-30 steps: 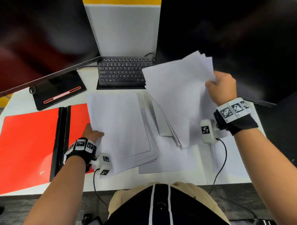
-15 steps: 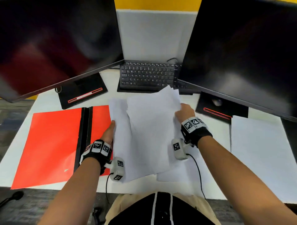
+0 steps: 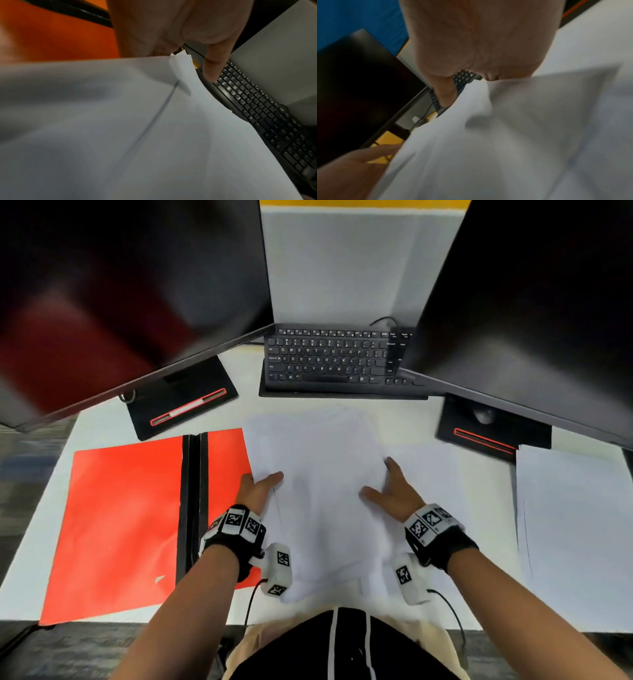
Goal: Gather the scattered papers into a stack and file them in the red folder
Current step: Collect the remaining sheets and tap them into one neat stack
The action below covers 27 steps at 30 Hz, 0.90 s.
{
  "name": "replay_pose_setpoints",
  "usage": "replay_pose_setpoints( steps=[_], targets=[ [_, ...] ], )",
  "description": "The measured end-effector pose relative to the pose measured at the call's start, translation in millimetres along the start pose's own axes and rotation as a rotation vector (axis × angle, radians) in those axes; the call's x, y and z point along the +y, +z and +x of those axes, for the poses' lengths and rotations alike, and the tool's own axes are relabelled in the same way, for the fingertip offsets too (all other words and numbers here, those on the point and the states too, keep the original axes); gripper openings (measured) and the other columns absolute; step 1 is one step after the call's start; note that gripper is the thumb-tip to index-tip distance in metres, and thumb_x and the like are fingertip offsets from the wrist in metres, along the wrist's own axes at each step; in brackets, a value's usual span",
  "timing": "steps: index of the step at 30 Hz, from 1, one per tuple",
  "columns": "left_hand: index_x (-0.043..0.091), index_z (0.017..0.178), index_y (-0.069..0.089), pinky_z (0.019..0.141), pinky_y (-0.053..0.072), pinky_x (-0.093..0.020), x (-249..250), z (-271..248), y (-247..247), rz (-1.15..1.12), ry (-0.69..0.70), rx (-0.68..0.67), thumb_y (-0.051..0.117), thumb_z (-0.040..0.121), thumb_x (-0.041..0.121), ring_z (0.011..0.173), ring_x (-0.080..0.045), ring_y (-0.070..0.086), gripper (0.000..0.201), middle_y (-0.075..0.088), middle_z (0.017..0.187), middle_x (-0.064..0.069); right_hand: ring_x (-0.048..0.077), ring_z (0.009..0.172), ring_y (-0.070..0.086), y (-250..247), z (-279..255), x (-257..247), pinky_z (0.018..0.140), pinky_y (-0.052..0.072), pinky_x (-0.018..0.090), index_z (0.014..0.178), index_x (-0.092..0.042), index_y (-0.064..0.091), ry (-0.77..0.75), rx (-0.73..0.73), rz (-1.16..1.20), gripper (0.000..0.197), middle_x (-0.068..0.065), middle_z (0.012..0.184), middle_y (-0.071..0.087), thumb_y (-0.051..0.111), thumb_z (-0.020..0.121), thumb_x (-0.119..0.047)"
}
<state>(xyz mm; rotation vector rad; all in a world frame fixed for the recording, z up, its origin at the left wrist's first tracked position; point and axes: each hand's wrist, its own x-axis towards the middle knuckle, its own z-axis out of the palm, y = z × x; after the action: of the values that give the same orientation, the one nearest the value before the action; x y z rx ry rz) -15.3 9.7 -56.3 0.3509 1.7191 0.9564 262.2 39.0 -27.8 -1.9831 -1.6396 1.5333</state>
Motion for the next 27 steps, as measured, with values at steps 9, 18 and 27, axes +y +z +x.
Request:
replay_pose_setpoints(
  steps=[9,18,27],
  targets=[
    [-0.007,0.111,0.058,0.091,0.048,-0.045,0.2,0.6,-3.3,0.149,0.035,-0.017,0.067,0.067,-0.009,0.104,-0.037,0.061,0.045,0.064,0.111,-0.022,0.014,0.148,0.005,42.6,-12.8,0.1,0.122,0.011,0.038,0.151,-0.016,-0.008,-0.063,-0.05,0.221,0.101,-0.004,0.16,0.0,0.067,0.085,-0.031],
    [0.01,0.132,0.046,0.083,0.053,-0.039,28.6,-48.0,2.6,-0.003,0.256,-0.267,0.049,0.079,-0.021,0.103,-0.026,0.065,0.061,0.063,0.119,-0.012,0.027,0.129,0.047,-0.9,-3.4,-15.2,0.107,0.037,0.036,0.148,-0.012,0.022,0.019,0.136,0.434,0.076,0.01,0.141,0.045,0.066,0.086,-0.015],
    [0.023,0.123,0.04,0.088,0.048,-0.017,96.5,-97.4,15.1,-0.044,0.69,-0.254,0.049,0.084,-0.017,0.097,0.007,0.062,0.056,0.06,0.112,0.009,0.019,0.103,0.062,-42.9,-30.0,-69.5,0.095,0.05,0.032,0.115,-0.016,0.054,-0.487,0.271,0.653,0.041,0.01,0.113,0.064,0.054,0.078,0.0]
  ],
)
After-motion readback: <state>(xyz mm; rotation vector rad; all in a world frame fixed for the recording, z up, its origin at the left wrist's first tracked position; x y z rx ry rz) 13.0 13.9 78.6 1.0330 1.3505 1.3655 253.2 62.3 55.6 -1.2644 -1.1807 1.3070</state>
